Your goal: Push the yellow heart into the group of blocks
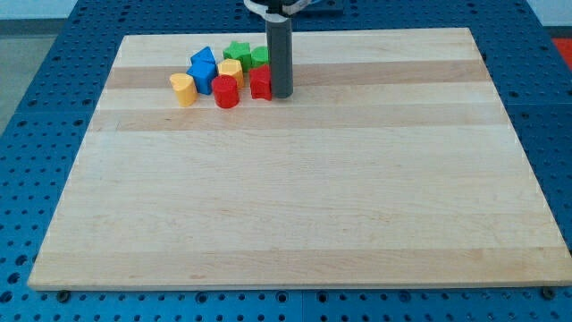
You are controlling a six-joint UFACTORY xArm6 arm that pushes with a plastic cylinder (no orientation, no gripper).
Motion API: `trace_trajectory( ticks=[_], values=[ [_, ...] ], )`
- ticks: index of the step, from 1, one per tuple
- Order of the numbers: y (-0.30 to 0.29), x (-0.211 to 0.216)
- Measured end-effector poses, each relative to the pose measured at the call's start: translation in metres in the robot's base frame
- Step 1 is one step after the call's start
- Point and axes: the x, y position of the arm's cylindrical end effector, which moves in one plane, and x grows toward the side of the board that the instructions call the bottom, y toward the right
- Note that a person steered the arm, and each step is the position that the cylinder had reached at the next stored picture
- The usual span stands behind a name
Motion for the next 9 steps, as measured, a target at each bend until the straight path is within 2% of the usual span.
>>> trace_trajectory(
  ticks=[1, 2, 3, 4, 6, 7, 8, 9],
  values=[
    [-0.012, -0.011],
    [-0.012, -0.003],
    [0.001, 0.052],
    [-0.039, 0.076],
    [-0.158, 0.073],
    [-0.208, 0.041],
    [-0.231, 0.009],
    [-0.221, -0.005]
  ],
)
